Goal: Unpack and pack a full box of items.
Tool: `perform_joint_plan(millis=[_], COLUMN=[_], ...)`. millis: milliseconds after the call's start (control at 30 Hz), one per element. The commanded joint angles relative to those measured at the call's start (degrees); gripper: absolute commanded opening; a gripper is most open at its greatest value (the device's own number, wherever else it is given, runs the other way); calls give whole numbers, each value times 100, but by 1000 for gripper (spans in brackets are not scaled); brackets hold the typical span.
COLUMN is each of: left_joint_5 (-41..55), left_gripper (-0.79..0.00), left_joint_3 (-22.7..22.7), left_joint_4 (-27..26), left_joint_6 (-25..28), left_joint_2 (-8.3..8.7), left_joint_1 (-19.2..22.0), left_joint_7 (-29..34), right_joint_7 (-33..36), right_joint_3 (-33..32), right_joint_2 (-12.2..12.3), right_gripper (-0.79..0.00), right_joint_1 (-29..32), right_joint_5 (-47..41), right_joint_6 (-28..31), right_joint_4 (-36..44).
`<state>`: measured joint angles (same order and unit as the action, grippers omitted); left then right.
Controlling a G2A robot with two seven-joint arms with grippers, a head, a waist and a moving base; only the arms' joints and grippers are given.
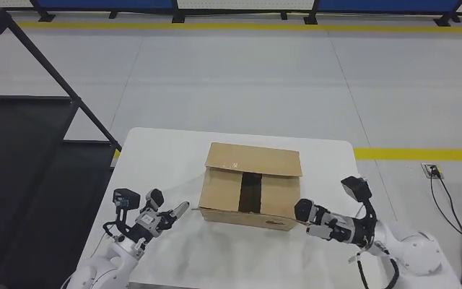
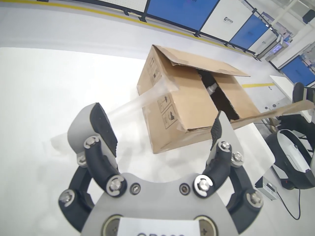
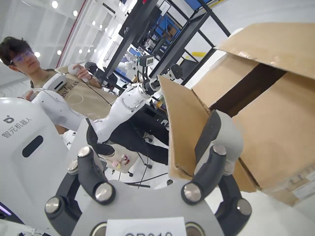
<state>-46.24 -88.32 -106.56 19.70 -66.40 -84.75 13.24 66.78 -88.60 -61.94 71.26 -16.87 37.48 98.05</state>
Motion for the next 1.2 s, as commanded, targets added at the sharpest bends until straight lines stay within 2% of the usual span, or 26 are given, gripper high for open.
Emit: perform_joint_plan(millis=[0, 133, 267, 367, 433, 533, 600, 933, 1067, 1167], left_joint_5=[-42, -129, -431, -792, -927, -1165, -1216, -1159, -1159, -1159], left_gripper=[0, 0, 0, 0, 0, 0, 0, 0, 0, 0], left_joint_3=[39, 104, 226, 360, 434, 565, 635, 673, 673, 673], left_joint_4=[-32, -29, 34, 139, 226, 362, 437, 490, 490, 490], left_joint_6=[27, 91, 504, 796, 887, 899, 868, 886, 886, 886], left_joint_2=[0, 3, 36, 62, 70, 73, 70, 71, 71, 71], left_joint_1=[-2, 1, 37, 86, 121, 188, 218, 241, 241, 241], left_joint_7=[-12, -10, 306, 519, 610, 654, 618, 609, 609, 609], right_joint_7=[-38, -93, -47, -101, -259, -658, -979, -979, -1626, -1828], right_joint_3=[21, 146, 327, 468, 539, 580, 553, 553, 842, 1126], right_joint_2=[70, 196, 272, 276, 266, 237, 217, 217, 152, 99], right_gripper=[0, 0, 0, 0, 0, 0, 0, 0, 0, 0], right_joint_1=[132, 275, 247, 79, -12, -177, -295, -295, -550, -885], right_joint_5=[184, 652, 1003, 1120, 1038, 425, -137, -137, -240, -227], right_joint_6=[41, 95, 49, -218, -435, -876, -1466, -1466, -2346, -2792], right_joint_4=[150, 230, 24, -190, -264, -372, -483, -483, -666, -952])
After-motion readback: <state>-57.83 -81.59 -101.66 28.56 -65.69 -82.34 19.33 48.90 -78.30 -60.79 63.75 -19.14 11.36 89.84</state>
